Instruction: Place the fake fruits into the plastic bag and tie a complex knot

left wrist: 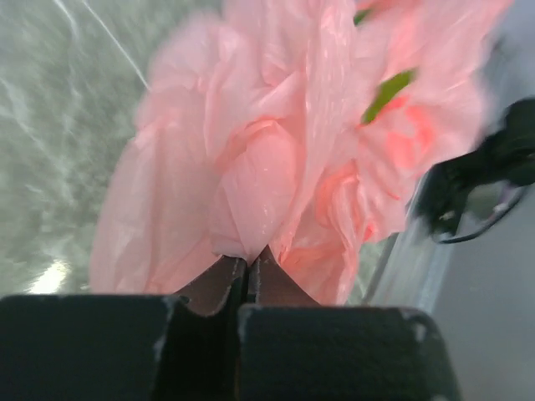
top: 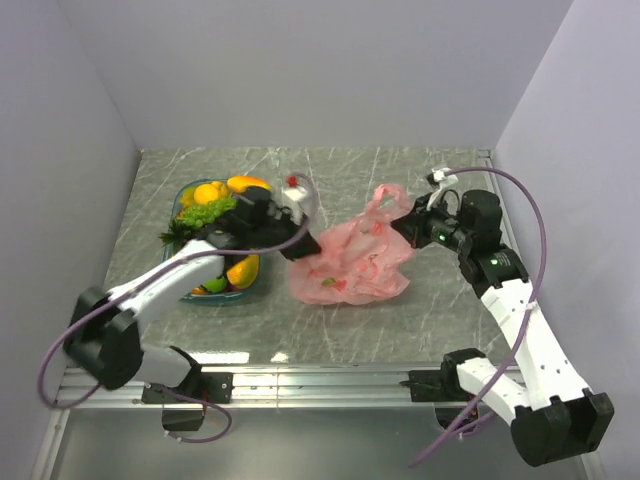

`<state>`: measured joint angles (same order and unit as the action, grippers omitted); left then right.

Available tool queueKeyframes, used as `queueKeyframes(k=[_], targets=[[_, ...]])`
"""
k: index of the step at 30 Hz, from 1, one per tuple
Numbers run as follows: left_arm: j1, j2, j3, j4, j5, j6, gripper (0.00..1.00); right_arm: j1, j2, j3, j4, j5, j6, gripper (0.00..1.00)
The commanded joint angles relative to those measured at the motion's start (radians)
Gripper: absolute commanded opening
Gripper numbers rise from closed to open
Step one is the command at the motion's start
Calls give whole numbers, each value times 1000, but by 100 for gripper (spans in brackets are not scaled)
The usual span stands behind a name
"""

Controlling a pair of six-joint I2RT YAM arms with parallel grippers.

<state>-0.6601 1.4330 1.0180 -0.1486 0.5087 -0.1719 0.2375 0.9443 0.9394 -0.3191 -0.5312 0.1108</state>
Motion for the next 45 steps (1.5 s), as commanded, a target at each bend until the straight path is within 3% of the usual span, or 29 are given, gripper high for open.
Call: queueKeyframes(k=[1, 6, 9, 13, 14, 15, 18, 20, 21, 28, 33, 39, 45], targets=[[162, -183, -15, 72, 200, -52, 0, -129, -9, -45, -41, 37, -164, 0], [316, -263, -101, 61, 410, -153, 0, -285, 89, -38, -57, 1, -267, 0], [315, -230, -157, 173, 490, -279, 0, -297, 154, 27, -77, -71, -263, 0], [246, -143, -145, 311, 467, -431, 0, -282, 217, 79, -89, -211, -224, 0], [231, -94, -115, 322, 449, -448, 0, -273, 237, 119, -115, -229, -229, 9], [211, -68, -104, 337, 439, -474, 0, -264, 275, 137, -153, -246, -220, 40], [206, 6, -111, 428, 383, -651, 0, -265, 326, 199, -213, -213, -189, 77], [208, 30, -136, 448, 334, -744, 0, -280, 330, 219, -297, -153, -210, 85], [206, 30, -151, 495, 302, -776, 0, -286, 324, 216, -339, -130, -215, 94], [205, 36, -266, 609, 172, -977, 0, -368, 234, 124, -443, -41, -241, 97], [194, 75, -289, 633, 136, -1017, 1, -377, 261, 84, -463, -174, -180, 98], [174, 133, -285, 693, 108, -1051, 2, -299, 243, -73, -225, -182, -80, 99], [162, 158, -257, 652, 120, -987, 8, -169, 309, -122, -48, -32, -63, 100]])
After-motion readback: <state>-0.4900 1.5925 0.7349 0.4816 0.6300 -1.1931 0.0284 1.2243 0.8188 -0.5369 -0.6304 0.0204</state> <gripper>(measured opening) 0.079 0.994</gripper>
